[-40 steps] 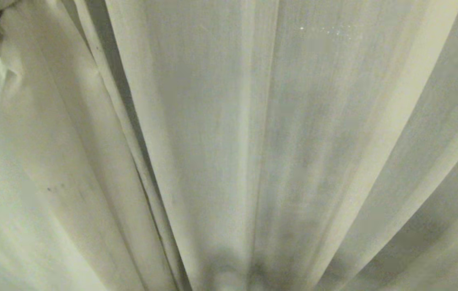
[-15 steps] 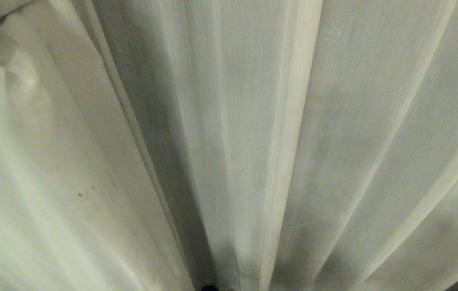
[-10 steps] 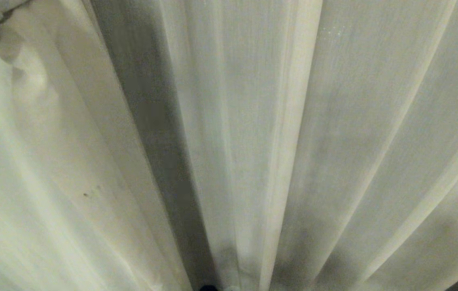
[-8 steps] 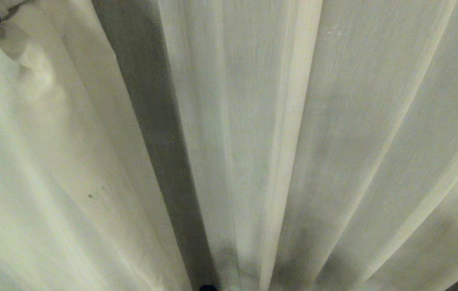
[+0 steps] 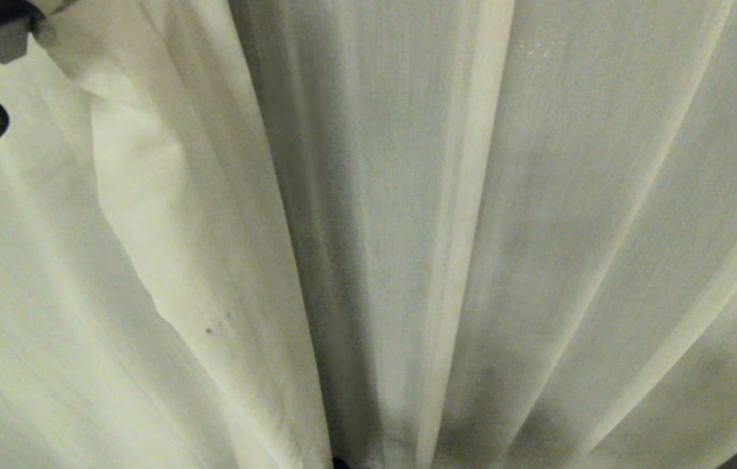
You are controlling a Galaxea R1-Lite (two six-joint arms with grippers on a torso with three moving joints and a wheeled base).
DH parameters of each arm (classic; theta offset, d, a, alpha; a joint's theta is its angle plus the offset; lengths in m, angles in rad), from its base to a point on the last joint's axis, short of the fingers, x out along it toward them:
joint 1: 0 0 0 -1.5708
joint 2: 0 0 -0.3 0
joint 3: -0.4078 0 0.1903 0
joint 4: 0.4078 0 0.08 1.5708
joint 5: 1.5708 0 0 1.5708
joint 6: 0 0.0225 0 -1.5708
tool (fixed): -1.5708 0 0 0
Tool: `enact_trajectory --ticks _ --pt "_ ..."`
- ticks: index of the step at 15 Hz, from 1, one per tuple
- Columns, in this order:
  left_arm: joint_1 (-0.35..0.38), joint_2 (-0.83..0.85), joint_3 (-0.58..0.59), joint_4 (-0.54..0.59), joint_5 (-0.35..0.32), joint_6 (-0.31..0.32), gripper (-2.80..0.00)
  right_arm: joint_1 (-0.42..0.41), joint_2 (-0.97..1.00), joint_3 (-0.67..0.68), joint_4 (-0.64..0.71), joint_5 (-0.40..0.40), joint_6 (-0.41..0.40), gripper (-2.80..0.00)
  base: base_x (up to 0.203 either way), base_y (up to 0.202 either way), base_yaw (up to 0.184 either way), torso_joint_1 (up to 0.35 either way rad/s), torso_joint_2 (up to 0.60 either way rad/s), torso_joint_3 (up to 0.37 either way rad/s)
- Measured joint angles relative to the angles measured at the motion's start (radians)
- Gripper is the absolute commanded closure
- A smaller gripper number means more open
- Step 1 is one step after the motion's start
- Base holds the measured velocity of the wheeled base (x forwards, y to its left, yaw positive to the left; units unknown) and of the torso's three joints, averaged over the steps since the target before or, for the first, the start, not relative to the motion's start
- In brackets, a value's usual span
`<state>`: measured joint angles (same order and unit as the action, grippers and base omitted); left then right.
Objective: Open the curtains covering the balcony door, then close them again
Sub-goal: Close the inner curtains on both sides
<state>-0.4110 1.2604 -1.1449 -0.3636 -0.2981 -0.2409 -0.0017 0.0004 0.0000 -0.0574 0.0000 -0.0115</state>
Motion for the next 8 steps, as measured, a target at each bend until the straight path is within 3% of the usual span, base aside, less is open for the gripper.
enact_trajectory --ticks 5,8 --pt "-0.027 0.018 0.004 0.013 0.008 0.001 0.00 0.000 0.000 0.000 0.000 0.000 0.000 0.00 0.000 0.000 0.000 0.000 0.00 0.000" --pt "0.038 0.021 0.005 0.014 0.091 0.002 0.00 0.000 0.000 0.000 0.000 0.000 -0.001 0.00 0.000 0.000 0.000 0.000 0.00 0.000"
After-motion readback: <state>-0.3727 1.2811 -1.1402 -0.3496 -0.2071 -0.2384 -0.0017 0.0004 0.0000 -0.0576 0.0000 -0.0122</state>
